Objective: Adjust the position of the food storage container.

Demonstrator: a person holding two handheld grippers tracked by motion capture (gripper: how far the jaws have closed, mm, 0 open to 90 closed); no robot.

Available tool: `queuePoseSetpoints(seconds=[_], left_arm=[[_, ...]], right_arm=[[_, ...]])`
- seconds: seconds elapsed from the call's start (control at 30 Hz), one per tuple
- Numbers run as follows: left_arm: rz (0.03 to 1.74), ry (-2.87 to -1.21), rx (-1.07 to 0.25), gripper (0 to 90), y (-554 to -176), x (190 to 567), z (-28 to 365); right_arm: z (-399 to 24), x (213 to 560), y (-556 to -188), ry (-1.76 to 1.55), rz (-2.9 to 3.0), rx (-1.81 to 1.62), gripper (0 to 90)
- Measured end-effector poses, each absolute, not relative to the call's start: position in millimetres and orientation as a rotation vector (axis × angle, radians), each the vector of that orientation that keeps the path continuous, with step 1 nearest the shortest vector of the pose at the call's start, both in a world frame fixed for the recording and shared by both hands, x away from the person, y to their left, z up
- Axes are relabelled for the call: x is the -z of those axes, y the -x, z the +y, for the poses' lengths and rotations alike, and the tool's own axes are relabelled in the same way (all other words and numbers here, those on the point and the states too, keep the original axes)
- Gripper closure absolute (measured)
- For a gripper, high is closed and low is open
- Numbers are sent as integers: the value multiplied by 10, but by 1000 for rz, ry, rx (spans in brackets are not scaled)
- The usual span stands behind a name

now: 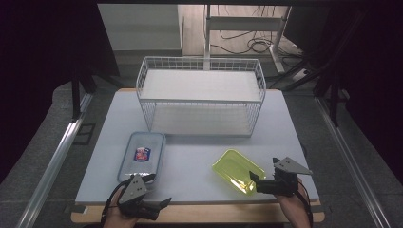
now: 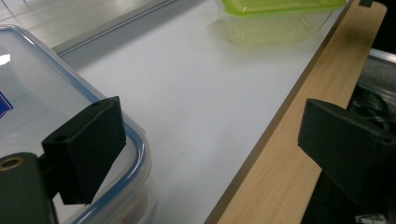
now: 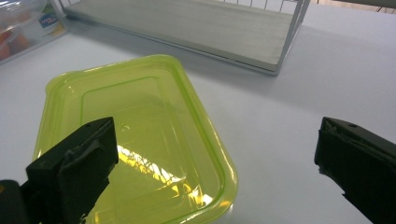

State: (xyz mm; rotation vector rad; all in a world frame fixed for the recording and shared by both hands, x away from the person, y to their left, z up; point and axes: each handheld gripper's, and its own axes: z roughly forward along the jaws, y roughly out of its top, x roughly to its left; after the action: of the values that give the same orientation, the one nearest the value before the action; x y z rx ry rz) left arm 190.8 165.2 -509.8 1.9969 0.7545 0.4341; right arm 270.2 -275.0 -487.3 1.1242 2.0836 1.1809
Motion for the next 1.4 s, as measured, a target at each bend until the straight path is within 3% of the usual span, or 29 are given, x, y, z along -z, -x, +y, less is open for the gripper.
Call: queuePoseSetpoints(seconds=[0.63, 0.73, 0.8, 0.83, 0.97, 1.03, 1.2, 1.23, 1.3, 1.4], left_arm=[[777, -1987, -454, 71, -1919, 5110, 1692], [779, -1982, -455, 71, -1919, 5107, 1696], [779, -1980, -456, 71, -1919, 5105, 1697], [778, -1980, -456, 71, -1919, 5105, 1698], [775, -1975, -458, 71, -1916, 5100, 1700], [775, -1972, -462, 71, -1913, 5097, 1701], [777, -1965, -470, 71, -1909, 5090, 1708], [777, -1965, -470, 72, -1909, 5090, 1708], [777, -1963, -469, 71, -1909, 5089, 1709], [779, -1962, -472, 71, -1908, 5089, 1710]], right_arm=[[-2708, 4858, -2736, -1156, 2178, -1121, 0], [-2674, 4848, -2739, -1165, 2197, -1099, 35], [-2627, 4803, -2718, -1138, 2239, -1099, 136], [-2627, 4803, -2718, -1138, 2239, -1099, 136], [-2535, 4747, -2663, -1095, 2265, -1119, 273], [-2466, 4710, -2617, -1060, 2304, -1147, 417], [-2321, 4672, -2526, -972, 2403, -1163, 676], [-2321, 4672, -2526, -972, 2403, -1163, 676], [-2243, 4687, -2482, -913, 2451, -1157, 787], [-2168, 4708, -2440, -883, 2494, -1159, 874]])
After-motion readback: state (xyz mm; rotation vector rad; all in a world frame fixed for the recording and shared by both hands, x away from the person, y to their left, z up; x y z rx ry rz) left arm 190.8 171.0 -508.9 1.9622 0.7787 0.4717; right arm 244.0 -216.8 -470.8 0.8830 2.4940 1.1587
